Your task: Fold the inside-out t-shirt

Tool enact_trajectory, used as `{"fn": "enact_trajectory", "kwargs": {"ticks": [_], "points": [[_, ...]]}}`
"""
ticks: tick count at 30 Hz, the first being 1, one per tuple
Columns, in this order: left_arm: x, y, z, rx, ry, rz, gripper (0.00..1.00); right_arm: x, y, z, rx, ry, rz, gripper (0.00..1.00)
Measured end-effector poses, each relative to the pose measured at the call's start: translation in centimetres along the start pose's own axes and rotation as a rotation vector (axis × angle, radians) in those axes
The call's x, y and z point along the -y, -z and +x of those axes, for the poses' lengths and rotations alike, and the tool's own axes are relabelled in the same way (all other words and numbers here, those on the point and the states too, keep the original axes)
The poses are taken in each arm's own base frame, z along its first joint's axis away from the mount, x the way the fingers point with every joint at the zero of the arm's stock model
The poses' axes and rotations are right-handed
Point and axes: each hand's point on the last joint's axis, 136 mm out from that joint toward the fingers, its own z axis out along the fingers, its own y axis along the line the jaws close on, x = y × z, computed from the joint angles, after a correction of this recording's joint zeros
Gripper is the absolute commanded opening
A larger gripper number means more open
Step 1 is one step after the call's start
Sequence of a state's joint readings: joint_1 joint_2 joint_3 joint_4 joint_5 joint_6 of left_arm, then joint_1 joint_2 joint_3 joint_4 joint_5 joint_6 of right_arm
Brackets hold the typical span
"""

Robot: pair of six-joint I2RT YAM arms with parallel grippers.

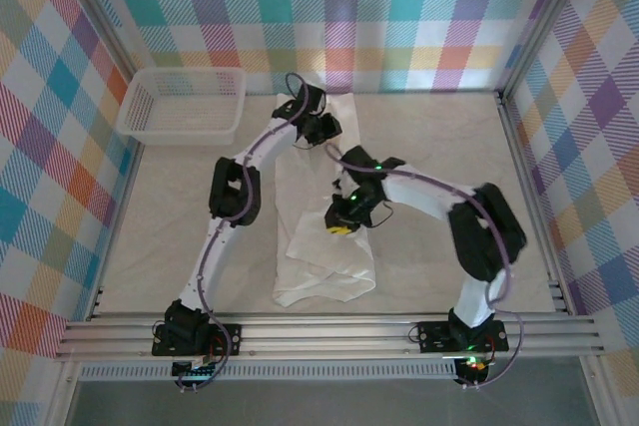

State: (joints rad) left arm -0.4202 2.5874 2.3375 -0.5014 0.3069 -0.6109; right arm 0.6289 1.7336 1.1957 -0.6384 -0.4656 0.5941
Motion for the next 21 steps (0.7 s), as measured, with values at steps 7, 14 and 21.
{"fn": "enact_trajectory", "kwargs": {"ticks": [7, 14, 21], "points": [[3.7, 17.4, 2.6, 0.134, -0.043, 0.144, 0.44, 6.3, 4.9, 3.7, 0.221, -0.099, 0.056, 0.46], [1.3, 27.4, 9.7, 0.213, -0.05, 0.176, 0.47, 10.8, 1.2, 7.5, 0.095, -0.2, 0.126, 0.46], [-6.4, 26.4, 17.5, 0.072, 0.074, 0.015, 0.53, 10.9, -1.0, 7.2, 0.029, -0.211, 0.092, 0.42]]}}
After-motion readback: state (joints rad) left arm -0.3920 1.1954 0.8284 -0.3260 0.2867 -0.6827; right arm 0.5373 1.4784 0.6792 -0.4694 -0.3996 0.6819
